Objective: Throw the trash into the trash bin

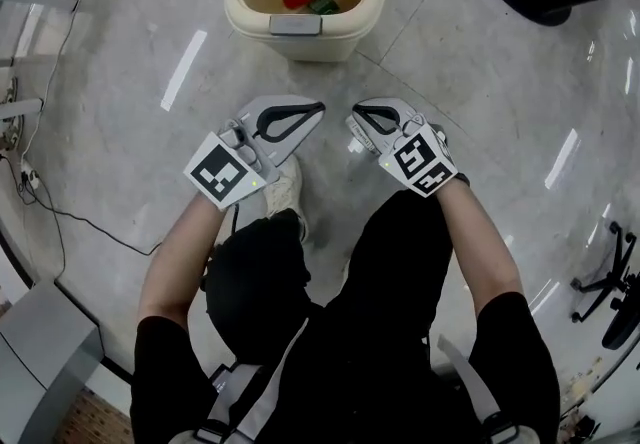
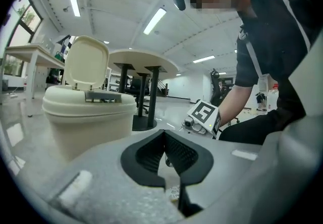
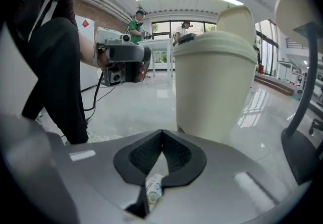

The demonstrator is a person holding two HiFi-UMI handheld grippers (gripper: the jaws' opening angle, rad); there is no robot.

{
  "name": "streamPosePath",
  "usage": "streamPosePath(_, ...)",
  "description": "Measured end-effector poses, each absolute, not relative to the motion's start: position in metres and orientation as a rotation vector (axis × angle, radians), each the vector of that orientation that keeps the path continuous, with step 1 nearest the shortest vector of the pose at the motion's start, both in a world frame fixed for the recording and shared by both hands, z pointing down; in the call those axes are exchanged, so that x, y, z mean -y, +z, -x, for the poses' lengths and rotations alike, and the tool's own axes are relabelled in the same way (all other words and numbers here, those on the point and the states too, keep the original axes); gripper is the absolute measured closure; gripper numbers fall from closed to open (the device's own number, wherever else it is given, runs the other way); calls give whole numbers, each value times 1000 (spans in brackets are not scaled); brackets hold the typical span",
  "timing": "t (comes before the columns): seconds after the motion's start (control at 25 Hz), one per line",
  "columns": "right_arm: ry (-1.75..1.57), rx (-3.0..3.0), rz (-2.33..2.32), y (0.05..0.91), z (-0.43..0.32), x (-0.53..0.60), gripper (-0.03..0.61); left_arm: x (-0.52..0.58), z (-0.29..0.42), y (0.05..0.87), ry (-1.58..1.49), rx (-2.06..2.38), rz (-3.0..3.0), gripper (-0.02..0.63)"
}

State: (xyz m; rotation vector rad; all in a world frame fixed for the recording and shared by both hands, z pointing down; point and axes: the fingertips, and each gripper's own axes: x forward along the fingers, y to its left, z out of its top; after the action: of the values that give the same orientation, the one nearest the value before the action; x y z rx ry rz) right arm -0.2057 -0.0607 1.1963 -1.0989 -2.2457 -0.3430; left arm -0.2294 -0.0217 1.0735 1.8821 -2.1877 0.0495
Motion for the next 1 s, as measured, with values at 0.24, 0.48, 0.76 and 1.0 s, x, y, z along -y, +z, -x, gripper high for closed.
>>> streamPosePath(0.24, -263, 2067, 987, 1268, 202, 70, 572, 7, 220, 1092, -109, 2202, -1766, 614)
streamPosePath(0.48, -211, 1736, 918, 1348, 178, 72, 200, -4, 209, 1118, -171, 2193, -1690, 614)
streamPosePath(0.76, -275, 1607, 843, 1397, 161, 67, 146, -21, 198, 1137, -160, 2147, -1683, 614)
streamPosePath(1.0, -393, 1577, 896, 1423, 150, 55, 165, -29, 205, 1149, -183, 2139, -1645, 614)
